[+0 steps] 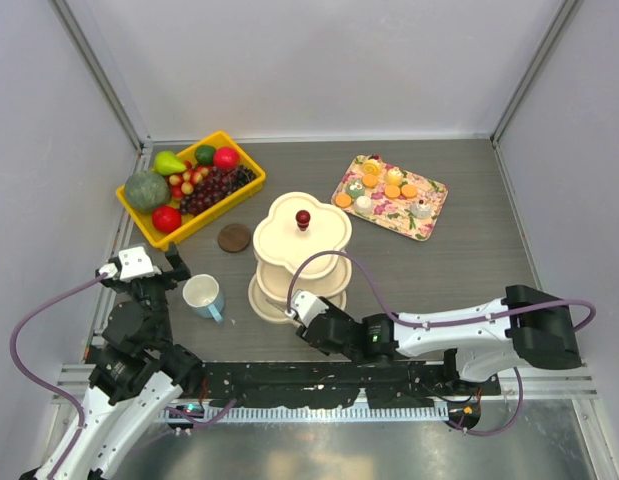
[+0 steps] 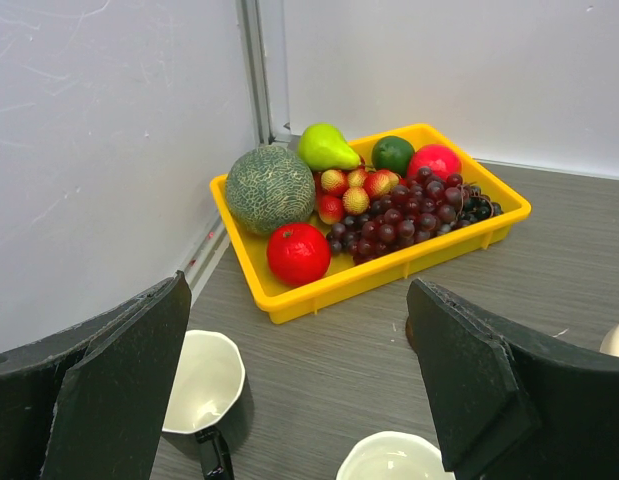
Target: Serve the afternoon tea
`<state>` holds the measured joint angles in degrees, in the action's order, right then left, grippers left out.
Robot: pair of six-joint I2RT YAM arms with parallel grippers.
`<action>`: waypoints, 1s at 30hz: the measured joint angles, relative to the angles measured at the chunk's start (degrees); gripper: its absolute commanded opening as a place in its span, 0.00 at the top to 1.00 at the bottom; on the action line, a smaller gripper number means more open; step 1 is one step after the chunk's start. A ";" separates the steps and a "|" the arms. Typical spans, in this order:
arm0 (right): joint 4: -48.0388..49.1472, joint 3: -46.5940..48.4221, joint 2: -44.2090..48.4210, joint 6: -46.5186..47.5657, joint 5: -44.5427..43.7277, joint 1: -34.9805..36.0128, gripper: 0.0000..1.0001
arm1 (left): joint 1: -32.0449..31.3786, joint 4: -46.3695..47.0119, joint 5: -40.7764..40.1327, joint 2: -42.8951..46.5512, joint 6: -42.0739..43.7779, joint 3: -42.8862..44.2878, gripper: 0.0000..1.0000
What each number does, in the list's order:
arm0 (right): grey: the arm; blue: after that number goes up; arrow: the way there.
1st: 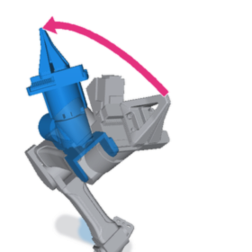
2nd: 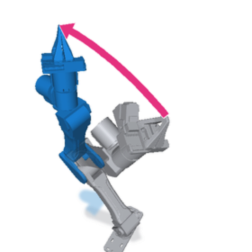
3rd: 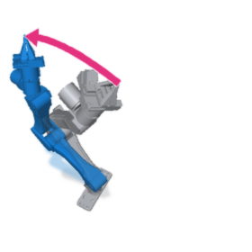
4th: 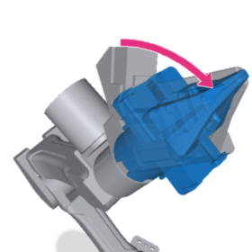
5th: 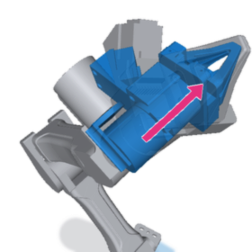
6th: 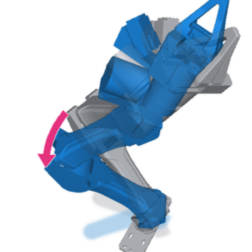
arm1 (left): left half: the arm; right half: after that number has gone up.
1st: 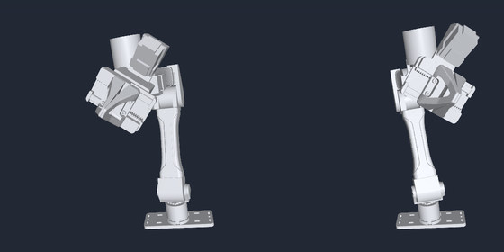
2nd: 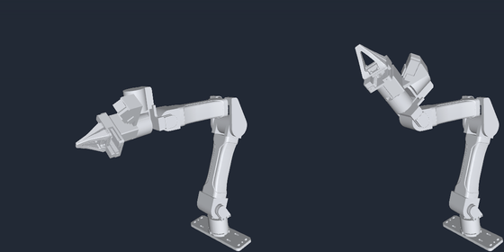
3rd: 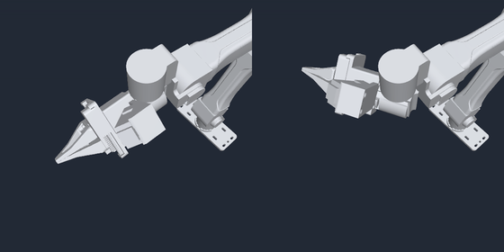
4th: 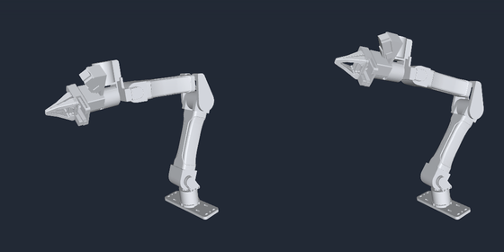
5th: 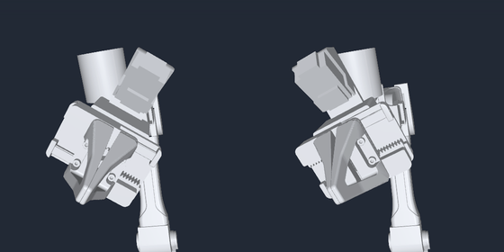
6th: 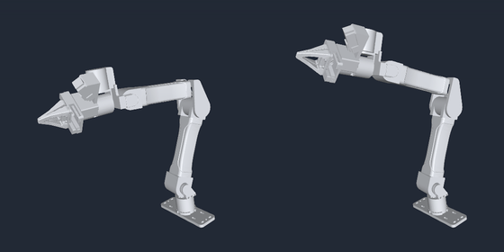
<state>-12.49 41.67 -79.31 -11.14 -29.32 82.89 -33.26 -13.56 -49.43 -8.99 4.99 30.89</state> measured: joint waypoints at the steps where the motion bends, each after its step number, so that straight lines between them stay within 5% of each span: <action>1: -0.33 0.00 0.74 -0.17 0.07 0.00 0.45 | 0.00 0.02 0.00 0.00 0.00 -0.02 0.03; 15: -12.74 -0.44 12.59 -5.09 3.96 0.00 0.45 | 0.00 0.02 0.04 0.00 0.00 -0.20 0.03; 30: -38.77 5.70 17.66 -20.65 4.48 0.02 0.56 | 0.00 0.02 0.04 0.00 0.02 -0.20 0.02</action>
<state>-51.27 47.37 -61.65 -31.79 -24.84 82.91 -33.26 -13.54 -49.39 -8.99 5.02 30.70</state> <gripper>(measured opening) 0.446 0.977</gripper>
